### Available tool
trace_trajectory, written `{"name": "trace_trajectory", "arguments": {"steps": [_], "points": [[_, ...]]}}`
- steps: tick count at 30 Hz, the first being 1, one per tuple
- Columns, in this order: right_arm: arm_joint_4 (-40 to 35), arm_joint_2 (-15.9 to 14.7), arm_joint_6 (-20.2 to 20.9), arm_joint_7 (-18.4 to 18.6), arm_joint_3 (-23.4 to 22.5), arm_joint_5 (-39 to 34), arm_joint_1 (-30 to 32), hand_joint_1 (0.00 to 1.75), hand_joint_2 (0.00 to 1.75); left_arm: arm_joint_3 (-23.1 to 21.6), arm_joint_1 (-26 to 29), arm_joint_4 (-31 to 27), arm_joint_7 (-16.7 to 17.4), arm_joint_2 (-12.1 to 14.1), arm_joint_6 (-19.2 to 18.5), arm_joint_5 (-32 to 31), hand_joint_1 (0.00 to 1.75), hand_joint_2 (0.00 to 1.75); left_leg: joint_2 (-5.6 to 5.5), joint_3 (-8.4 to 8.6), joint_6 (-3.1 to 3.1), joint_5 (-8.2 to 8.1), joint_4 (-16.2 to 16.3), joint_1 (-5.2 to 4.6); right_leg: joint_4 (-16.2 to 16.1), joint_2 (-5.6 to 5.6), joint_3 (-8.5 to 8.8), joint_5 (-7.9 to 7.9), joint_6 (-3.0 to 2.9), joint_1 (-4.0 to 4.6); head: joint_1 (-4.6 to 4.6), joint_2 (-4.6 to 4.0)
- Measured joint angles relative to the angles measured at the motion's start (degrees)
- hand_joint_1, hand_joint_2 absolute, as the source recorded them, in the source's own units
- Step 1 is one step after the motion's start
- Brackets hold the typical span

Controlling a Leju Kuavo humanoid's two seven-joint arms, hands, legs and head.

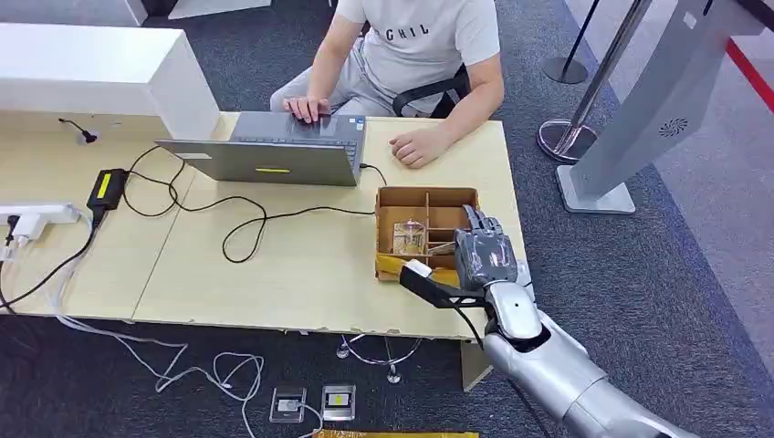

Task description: Pass the card to the sensor for recognition and then transmit it.

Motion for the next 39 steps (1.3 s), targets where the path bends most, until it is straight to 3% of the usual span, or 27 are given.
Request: {"name": "trace_trajectory", "arguments": {"steps": [10, 11, 12, 13, 39], "points": [[0.31, 0.00, -0.11, 0.00, 0.07, -0.15, 0.00, 1.75, 1.75, 0.00, 0.00, 0.00, -0.17, 0.00, 0.00, -0.31, 0.00, 0.00, 0.00, 0.01, 0.00, 0.00, 0.00, 0.00, 0.00, 0.00, 0.00, 0.00, 0.00, 0.00, 0.00, 0.00], [0.33, 0.00, -0.11, 0.00, 0.07, -0.15, 0.00, 1.48, 1.75, 0.00, 0.00, 0.00, -0.17, 0.00, 0.00, -0.35, 0.00, 0.00, 0.00, 0.01, 0.00, 0.00, 0.00, 0.00, 0.00, 0.00, 0.00, 0.00, 0.00, 0.00, 0.00, 0.00], [0.35, 0.00, -0.11, 0.00, 0.07, -0.15, 0.00, 0.05, 1.75, 0.00, 0.00, 0.00, -0.18, 0.00, 0.00, -0.37, 0.00, 0.00, 0.00, 0.01, 0.00, 0.00, 0.00, 0.00, 0.00, 0.01, 0.00, 0.00, 0.00, 0.00, 0.00, 0.00], [0.37, 0.00, -0.15, 0.00, 0.07, -0.15, 0.00, 0.00, 1.75, 0.00, 0.00, 0.00, -0.17, 0.00, 0.00, -0.37, 0.00, 0.00, 0.00, 0.01, 0.00, 0.00, 0.00, 0.00, 0.00, 0.01, 0.01, 0.00, 0.00, 0.00, 0.00, 0.00], [1.92, 0.22, -1.73, 0.00, 0.28, 1.03, 0.45, 0.00, 1.75, 0.00, 0.00, 0.00, -0.31, 0.02, 0.02, -0.98, 0.00, 0.00, 0.00, 0.00, 0.00, 0.00, 0.00, 0.00, 0.00, 0.00, 0.01, 0.00, 0.00, 0.00, 0.00, 0.00]]}}
